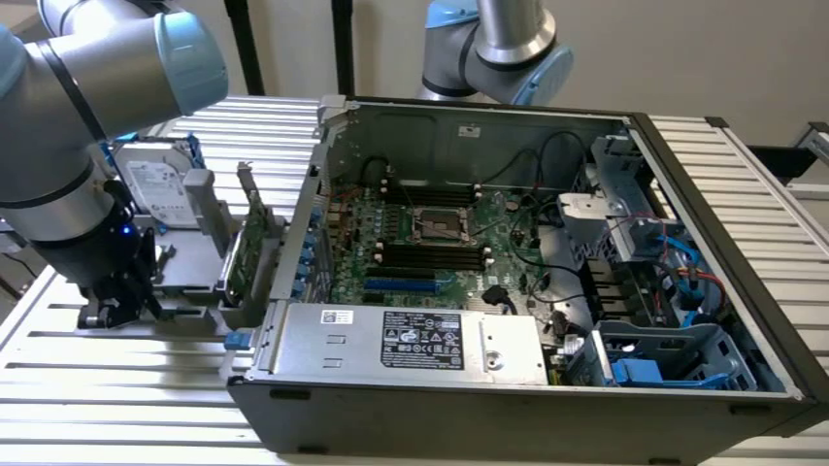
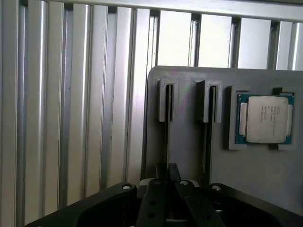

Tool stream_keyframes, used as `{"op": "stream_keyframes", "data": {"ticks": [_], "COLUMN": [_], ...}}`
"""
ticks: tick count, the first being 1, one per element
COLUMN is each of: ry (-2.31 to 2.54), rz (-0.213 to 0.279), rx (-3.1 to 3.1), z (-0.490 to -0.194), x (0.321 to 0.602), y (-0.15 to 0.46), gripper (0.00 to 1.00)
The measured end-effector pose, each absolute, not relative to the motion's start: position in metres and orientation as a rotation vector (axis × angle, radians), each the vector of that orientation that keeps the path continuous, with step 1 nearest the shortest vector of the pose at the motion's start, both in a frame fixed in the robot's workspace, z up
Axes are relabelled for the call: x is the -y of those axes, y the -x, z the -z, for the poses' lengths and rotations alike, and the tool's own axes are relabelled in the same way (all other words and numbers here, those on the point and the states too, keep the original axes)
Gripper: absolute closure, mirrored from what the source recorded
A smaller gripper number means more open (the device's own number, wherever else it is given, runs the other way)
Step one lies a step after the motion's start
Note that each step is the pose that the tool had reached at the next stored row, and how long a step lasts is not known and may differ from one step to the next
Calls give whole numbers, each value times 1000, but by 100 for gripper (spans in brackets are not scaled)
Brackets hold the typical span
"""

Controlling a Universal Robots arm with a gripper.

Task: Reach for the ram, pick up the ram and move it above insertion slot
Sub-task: 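Pick up the ram and move it above insertion slot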

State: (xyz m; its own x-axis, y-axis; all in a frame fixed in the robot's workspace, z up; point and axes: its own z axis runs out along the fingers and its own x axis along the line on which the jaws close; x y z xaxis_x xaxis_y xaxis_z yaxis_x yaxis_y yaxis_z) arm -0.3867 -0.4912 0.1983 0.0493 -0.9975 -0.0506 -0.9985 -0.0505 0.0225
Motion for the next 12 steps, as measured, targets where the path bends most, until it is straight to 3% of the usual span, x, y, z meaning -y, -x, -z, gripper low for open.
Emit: {"op": "stream_keyframes", "data": {"ticks": [12], "ry": [2264], "rz": [-89], "rx": [-2153], "z": [-241], "x": [491], "y": [385], "gripper": [87]}}
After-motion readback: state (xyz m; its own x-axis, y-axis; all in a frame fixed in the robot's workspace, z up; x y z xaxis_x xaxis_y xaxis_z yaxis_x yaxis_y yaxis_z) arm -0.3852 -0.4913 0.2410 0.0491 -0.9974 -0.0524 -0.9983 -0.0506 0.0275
